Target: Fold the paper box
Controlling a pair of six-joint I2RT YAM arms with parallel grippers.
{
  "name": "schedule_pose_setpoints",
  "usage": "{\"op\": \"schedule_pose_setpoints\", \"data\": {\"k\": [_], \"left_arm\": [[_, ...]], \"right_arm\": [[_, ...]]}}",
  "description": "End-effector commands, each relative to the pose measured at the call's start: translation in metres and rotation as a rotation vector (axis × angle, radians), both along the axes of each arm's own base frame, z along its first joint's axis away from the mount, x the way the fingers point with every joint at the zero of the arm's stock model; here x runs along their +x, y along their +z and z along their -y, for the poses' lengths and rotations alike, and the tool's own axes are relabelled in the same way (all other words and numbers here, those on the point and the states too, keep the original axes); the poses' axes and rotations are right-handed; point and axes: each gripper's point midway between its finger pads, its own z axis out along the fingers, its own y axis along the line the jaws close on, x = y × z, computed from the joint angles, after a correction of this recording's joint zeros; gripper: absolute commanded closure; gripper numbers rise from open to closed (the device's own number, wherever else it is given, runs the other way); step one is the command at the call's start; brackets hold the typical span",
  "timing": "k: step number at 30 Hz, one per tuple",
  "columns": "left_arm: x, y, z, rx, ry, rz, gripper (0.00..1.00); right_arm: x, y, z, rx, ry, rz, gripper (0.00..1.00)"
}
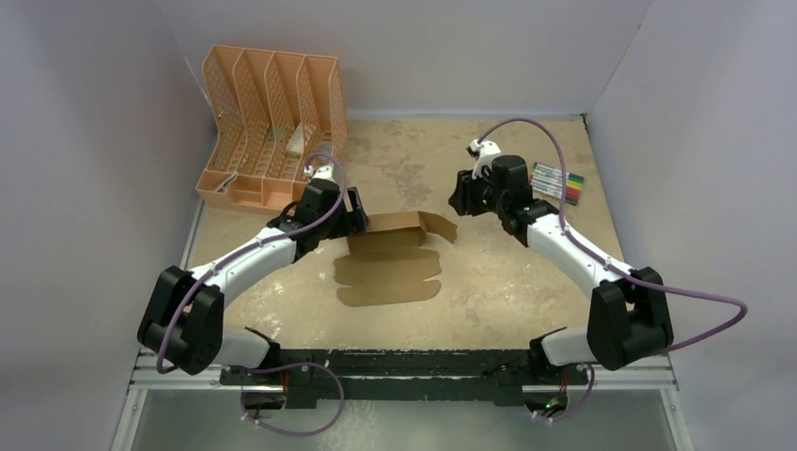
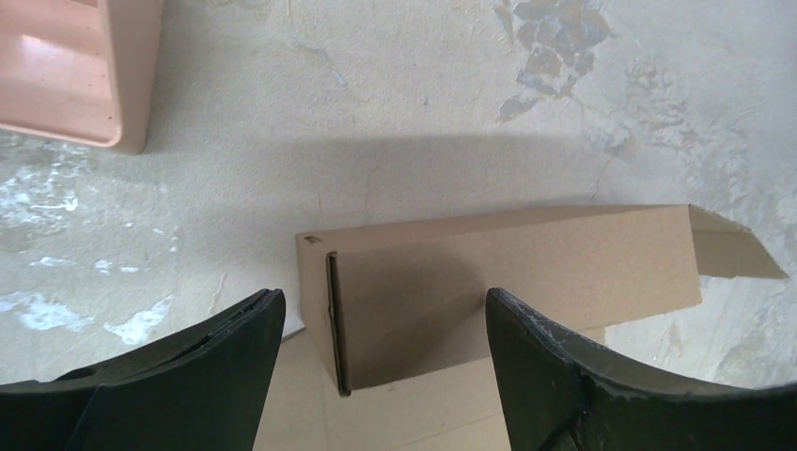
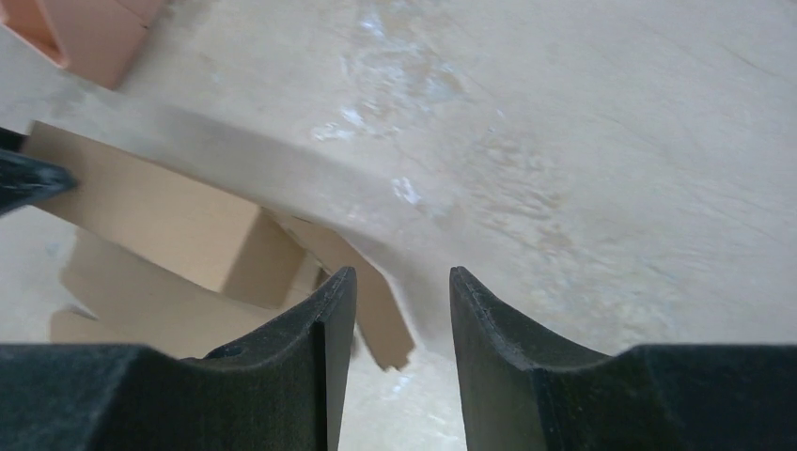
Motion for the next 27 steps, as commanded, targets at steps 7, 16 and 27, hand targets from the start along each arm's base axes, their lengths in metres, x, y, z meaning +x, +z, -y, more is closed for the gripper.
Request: {"op": "schedule_pose_setpoints", "data": {"k": [7,16,27], "left_arm": [[-0.014,0.016,-0.002,0.039,-0.090,-0.025,0.20],[-0.018,0.006,0.019,-0.060,-0.137,-0.071,0.21],[-0.017,0.005,0.030,-0.102,-0.169,-0.078,0.21]], "right_arm": [[0.008,-0.035,0.010,-0.104,0.115,-0.077,0.57],[-0.021,-0.061,-0.030,-0.033,0.287,-0.126,0.56],[-0.049,-0.073,-0.065,-0.058,0.502,-0.015,0.50]]}}
